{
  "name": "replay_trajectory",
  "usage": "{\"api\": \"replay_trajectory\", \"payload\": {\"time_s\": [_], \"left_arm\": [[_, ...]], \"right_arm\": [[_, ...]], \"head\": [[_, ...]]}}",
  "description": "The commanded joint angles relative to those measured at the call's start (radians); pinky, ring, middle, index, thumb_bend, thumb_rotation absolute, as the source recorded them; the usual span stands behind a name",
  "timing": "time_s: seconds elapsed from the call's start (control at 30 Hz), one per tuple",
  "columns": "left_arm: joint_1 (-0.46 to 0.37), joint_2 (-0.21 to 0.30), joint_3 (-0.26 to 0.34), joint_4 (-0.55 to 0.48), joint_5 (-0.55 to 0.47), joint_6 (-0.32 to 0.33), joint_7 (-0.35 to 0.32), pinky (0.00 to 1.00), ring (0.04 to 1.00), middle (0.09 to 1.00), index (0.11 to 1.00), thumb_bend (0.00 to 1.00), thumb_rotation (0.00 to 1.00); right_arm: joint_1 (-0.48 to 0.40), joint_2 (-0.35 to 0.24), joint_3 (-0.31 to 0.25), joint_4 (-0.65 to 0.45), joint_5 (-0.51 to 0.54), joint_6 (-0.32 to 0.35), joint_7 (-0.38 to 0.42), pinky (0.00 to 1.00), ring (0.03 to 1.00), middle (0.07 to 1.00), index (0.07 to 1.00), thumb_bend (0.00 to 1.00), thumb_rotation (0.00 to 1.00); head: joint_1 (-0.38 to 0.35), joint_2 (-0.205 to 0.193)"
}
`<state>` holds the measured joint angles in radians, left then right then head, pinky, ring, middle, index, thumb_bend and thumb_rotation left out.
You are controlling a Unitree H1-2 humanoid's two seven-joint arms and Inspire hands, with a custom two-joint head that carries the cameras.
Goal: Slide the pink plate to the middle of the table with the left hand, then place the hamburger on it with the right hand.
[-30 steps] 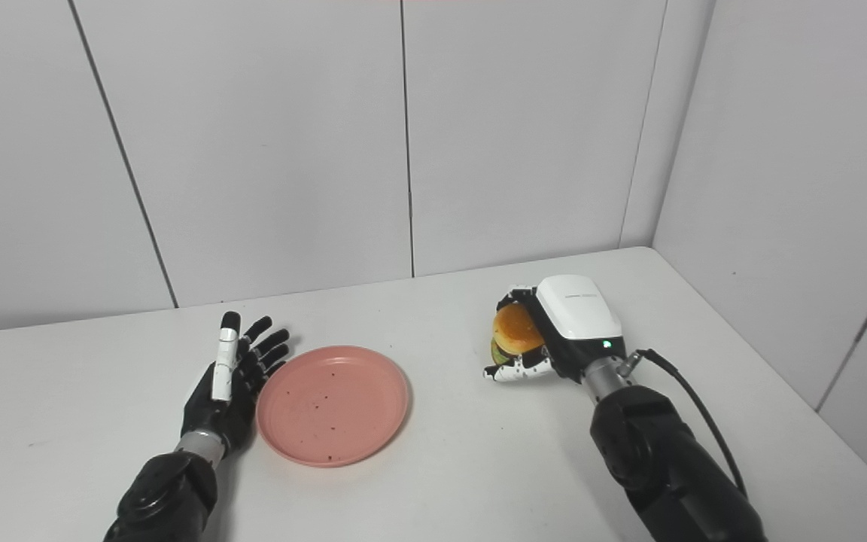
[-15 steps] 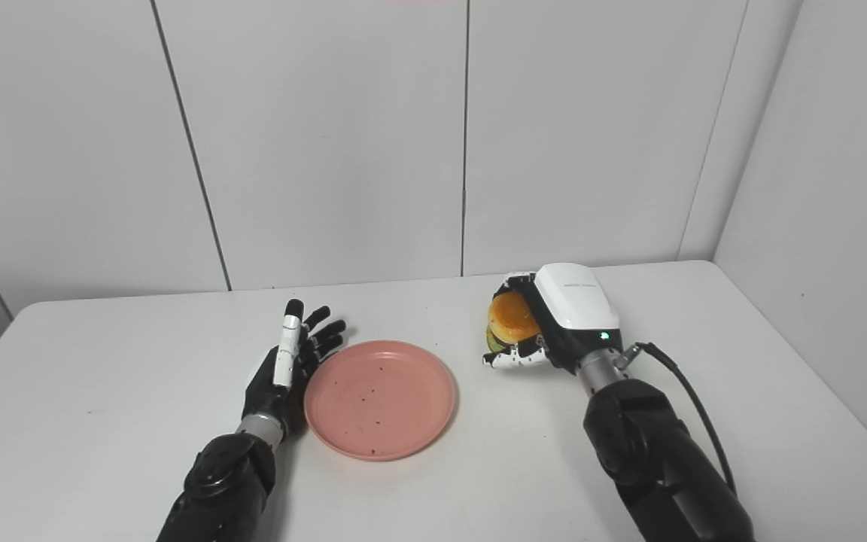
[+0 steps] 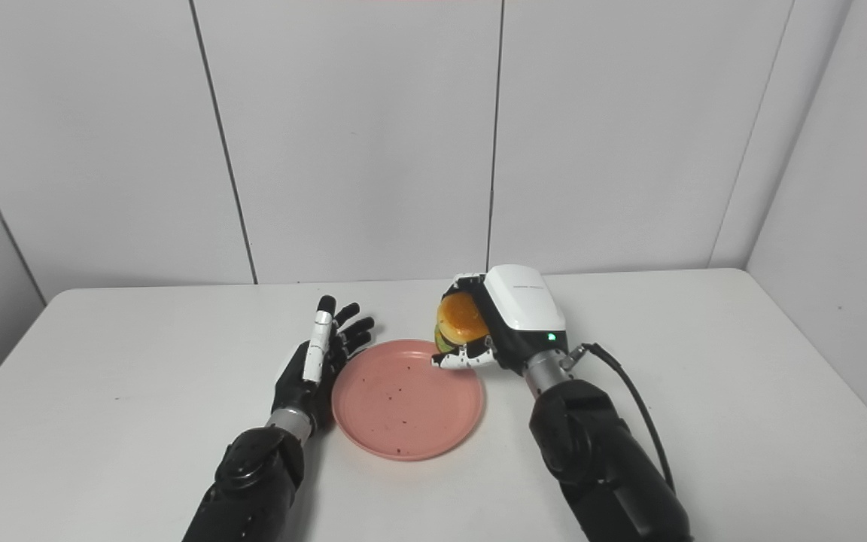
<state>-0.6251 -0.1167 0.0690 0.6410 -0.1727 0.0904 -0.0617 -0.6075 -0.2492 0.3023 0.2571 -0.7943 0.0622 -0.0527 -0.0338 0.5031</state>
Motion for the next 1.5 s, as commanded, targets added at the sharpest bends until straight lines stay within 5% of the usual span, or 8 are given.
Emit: {"api": "replay_trajectory", "payload": {"time_s": [0.0,0.13,0.4,0.7,1.0,1.47], "left_arm": [[-0.011,-0.012,-0.006,0.008,0.001,-0.002,0.002,0.87,0.890,0.833,0.861,0.82,0.92],[-0.016,-0.020,-0.001,0.023,-0.001,-0.006,0.008,0.84,0.856,0.818,0.864,0.83,0.90],[-0.029,-0.030,-0.011,0.058,0.015,-0.038,0.011,0.87,0.872,0.828,0.871,0.81,0.93],[-0.037,-0.019,-0.009,0.082,0.020,-0.065,0.005,0.82,0.858,0.835,0.873,0.82,0.93],[-0.049,-0.016,-0.003,0.103,0.017,-0.077,-0.004,0.82,0.852,0.824,0.875,0.82,0.93],[-0.043,-0.015,0.003,0.067,0.016,-0.038,0.001,0.73,0.817,0.804,0.866,0.82,0.91]], "right_arm": [[-0.069,0.001,-0.004,-0.004,0.001,-0.035,-0.040,0.39,0.453,0.537,0.494,0.51,0.17],[-0.083,0.025,0.006,0.024,0.014,-0.047,-0.043,0.35,0.424,0.519,0.493,0.51,0.17],[-0.098,0.049,0.030,0.045,0.019,-0.046,-0.035,0.44,0.534,0.611,0.492,0.51,0.18],[-0.107,0.072,0.059,0.074,0.011,-0.037,-0.036,0.44,0.544,0.631,0.492,0.51,0.17],[-0.111,0.067,0.084,0.132,-0.009,-0.041,-0.054,0.34,0.415,0.509,0.493,0.51,0.17],[-0.116,0.052,0.115,0.233,0.004,-0.054,-0.050,0.34,0.430,0.532,0.492,0.51,0.17]], "head": [[0.016,0.000],[0.040,0.001],[0.081,-0.003],[0.078,-0.005],[0.065,-0.004],[0.050,0.002]]}}
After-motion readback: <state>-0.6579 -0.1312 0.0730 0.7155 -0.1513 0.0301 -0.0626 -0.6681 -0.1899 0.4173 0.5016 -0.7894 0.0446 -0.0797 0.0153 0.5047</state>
